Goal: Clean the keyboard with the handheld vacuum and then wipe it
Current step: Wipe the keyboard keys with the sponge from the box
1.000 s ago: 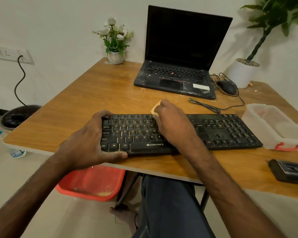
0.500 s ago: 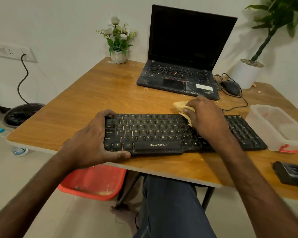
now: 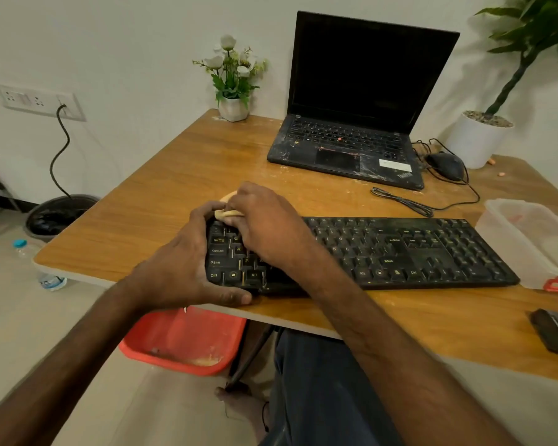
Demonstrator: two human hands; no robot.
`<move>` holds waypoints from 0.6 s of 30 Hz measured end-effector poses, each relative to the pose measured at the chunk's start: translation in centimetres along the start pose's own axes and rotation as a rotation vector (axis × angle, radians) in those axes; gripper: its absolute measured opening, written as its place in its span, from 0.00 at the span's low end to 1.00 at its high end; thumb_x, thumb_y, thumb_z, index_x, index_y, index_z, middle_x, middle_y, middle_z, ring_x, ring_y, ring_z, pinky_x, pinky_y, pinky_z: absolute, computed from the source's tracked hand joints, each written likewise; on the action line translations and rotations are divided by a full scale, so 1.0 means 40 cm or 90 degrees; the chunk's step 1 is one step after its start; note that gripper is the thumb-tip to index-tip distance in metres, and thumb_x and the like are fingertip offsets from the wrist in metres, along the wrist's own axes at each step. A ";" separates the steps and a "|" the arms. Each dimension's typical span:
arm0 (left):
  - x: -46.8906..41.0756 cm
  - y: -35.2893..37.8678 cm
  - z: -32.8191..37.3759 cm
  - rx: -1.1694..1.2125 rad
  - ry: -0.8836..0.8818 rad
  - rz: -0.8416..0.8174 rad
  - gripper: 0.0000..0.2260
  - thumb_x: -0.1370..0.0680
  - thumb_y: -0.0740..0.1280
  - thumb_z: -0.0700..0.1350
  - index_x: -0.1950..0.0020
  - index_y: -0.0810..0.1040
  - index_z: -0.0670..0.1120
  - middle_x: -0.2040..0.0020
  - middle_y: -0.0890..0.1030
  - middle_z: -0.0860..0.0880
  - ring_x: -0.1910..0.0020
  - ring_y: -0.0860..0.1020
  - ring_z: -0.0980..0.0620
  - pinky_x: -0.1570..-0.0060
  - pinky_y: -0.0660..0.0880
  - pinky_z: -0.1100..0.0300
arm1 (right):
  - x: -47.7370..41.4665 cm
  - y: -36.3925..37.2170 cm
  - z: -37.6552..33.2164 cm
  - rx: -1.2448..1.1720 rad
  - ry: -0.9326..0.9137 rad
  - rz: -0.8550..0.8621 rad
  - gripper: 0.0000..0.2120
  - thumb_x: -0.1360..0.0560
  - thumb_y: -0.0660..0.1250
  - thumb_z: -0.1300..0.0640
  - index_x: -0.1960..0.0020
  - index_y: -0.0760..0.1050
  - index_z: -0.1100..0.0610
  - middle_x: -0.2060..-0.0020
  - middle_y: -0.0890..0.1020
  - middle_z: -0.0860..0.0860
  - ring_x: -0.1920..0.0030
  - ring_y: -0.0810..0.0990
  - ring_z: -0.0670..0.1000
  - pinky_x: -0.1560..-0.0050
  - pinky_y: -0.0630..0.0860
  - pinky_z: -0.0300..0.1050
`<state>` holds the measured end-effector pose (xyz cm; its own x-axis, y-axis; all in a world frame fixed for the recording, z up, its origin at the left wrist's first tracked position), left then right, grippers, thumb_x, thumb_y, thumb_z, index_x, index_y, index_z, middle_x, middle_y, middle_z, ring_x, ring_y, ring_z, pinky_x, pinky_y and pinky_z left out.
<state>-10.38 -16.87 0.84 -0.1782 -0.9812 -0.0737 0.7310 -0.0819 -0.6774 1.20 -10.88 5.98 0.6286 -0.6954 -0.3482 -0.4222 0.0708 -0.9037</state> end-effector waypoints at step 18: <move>0.004 -0.005 0.001 -0.015 -0.006 0.004 0.59 0.43 0.82 0.64 0.26 0.43 0.65 0.38 0.68 0.69 0.41 0.71 0.74 0.45 0.73 0.69 | 0.001 -0.009 0.007 0.068 -0.123 -0.038 0.12 0.22 0.67 0.57 0.40 0.80 0.54 0.48 0.78 0.50 0.48 0.74 0.48 0.50 0.70 0.42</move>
<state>-10.52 -17.01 1.01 -0.1681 -0.9832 -0.0715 0.7164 -0.0720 -0.6939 1.56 -10.73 6.21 0.7680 -0.5517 -0.3252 -0.3151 0.1166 -0.9419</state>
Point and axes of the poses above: each hand's wrist, its own x-axis away from the middle knuckle, its own y-axis out of the palm, z = x × y, the point moved 5 cm from there along -x, towards the middle knuckle
